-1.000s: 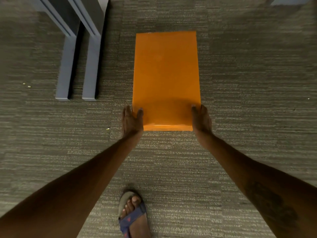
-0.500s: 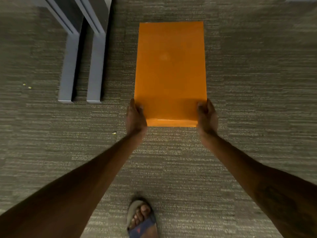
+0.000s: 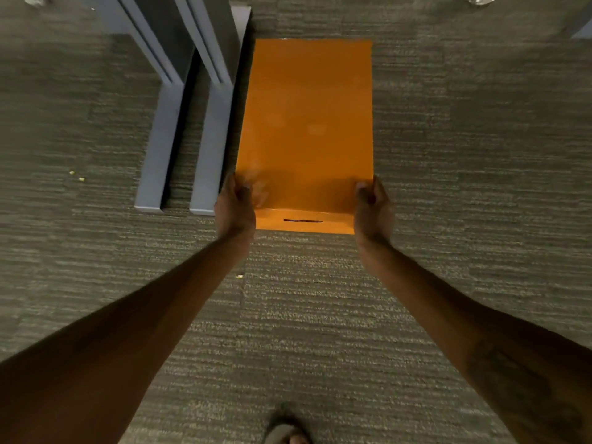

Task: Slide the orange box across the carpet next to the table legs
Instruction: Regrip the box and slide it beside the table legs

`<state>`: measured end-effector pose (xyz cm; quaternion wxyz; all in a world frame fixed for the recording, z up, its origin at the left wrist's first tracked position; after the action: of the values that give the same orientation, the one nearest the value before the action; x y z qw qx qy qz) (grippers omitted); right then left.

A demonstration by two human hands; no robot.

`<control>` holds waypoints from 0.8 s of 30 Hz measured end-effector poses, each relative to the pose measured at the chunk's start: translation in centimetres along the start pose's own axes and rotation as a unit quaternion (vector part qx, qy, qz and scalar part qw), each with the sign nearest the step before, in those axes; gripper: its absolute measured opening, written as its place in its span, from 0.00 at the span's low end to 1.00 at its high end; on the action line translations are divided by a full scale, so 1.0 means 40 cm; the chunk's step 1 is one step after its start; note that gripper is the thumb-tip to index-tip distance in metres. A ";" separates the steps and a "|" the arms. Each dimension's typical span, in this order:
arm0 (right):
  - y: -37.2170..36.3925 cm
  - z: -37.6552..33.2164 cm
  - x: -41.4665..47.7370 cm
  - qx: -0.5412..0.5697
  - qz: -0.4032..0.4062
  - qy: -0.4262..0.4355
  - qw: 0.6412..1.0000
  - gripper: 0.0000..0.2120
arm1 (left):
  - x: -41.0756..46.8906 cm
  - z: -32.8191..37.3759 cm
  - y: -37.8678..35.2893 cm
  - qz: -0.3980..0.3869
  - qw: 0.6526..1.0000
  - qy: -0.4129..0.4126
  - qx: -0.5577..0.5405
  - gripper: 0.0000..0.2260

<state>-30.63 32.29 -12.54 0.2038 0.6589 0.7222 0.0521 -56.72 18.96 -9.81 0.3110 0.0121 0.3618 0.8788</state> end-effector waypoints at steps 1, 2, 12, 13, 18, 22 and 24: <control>-0.015 -0.008 0.006 0.004 -0.001 0.001 1.000 0.15 | 0.015 -0.002 0.008 0.002 1.000 -0.003 0.001 0.14; -0.029 -0.016 0.012 0.004 -0.003 0.006 1.000 0.15 | 0.028 -0.001 0.016 0.007 1.000 -0.007 0.005 0.13; -0.118 -0.046 0.033 -0.001 -0.021 -0.002 1.000 0.16 | 0.099 -0.021 0.061 0.008 1.000 0.016 -0.017 0.21; -0.122 -0.050 0.037 -0.006 -0.017 0.000 1.000 0.16 | 0.105 -0.024 0.064 0.011 1.000 0.018 -0.017 0.20; -0.140 -0.043 0.045 -0.015 -0.010 -0.012 1.000 0.15 | 0.107 -0.031 0.069 0.012 0.999 0.025 -0.024 0.18; -0.150 -0.047 0.041 -0.008 -0.044 -0.029 0.999 0.18 | 0.112 -0.033 0.068 -0.007 1.000 0.027 -0.016 0.19; -0.155 -0.047 0.039 -0.011 -0.089 -0.047 0.995 0.20 | 0.117 -0.040 0.071 -0.021 0.999 0.042 -0.001 0.21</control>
<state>-37.17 33.40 -13.31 0.2489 0.5918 0.7666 0.0107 -62.40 19.00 -10.11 0.3138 -0.0324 0.3737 0.8722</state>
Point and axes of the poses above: each hand's wrist, its own x-axis towards the middle knuckle, its own y-axis out of the back of the hand, z = x × y, the point moved 10 cm from there along x, towards the middle knuckle, and after that the axes turned 1 degree about -z, right-handed, at the moved point
